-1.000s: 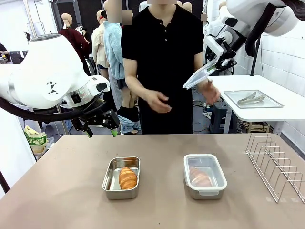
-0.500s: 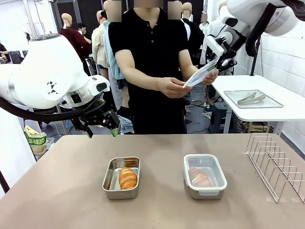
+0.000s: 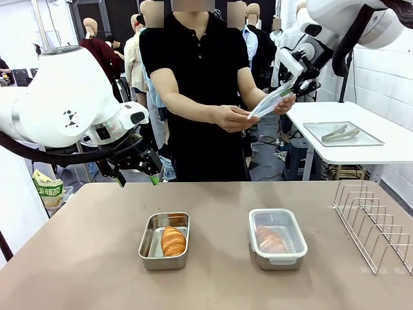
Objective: Place the bread in airtight containers.
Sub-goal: Release when the human grabs the Airtight Container lid.
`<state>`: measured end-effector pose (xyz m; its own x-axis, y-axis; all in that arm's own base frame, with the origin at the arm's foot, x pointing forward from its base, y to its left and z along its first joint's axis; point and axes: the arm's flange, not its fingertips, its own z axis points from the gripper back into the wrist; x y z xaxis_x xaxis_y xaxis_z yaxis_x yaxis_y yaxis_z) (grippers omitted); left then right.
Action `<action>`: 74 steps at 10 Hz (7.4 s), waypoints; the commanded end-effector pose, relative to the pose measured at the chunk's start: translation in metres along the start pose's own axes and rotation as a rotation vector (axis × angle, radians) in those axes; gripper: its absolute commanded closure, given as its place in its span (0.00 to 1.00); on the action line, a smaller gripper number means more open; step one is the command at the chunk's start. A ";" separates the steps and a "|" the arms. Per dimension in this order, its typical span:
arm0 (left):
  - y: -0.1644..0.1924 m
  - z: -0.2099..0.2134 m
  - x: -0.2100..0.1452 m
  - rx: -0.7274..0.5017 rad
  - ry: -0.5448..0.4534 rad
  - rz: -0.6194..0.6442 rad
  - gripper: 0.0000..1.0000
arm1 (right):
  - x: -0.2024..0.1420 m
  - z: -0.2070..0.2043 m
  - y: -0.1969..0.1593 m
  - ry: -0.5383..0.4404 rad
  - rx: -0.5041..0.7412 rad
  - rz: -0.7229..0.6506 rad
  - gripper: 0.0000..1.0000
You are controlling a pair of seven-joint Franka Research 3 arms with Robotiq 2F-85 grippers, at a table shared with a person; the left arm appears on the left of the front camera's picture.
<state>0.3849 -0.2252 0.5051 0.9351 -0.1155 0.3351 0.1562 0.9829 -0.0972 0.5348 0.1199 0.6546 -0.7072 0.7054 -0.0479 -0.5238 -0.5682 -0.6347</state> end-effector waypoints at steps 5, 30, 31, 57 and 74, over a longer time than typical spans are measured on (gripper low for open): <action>0.001 0.001 0.001 0.007 -0.004 0.000 0.00 | 0.000 0.000 0.000 0.001 0.000 -0.001 1.00; 0.001 0.001 0.001 0.007 -0.004 0.000 0.00 | 0.003 0.008 -0.001 0.007 -0.009 -0.022 0.00; 0.001 0.001 0.001 0.007 -0.004 0.000 0.00 | 0.003 0.008 -0.001 0.007 -0.009 -0.022 0.00; 0.001 0.001 0.001 0.007 -0.004 0.000 0.00 | 0.003 0.008 -0.001 0.007 -0.009 -0.022 0.00; 0.001 0.001 0.001 0.007 -0.004 0.000 0.00 | 0.003 0.008 -0.001 0.007 -0.009 -0.022 0.00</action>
<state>0.3849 -0.2252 0.5051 0.9351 -0.1155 0.3350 0.1562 0.9829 -0.0972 0.5295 0.1193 0.6611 -0.6910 0.7219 -0.0358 -0.5381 -0.5469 -0.6414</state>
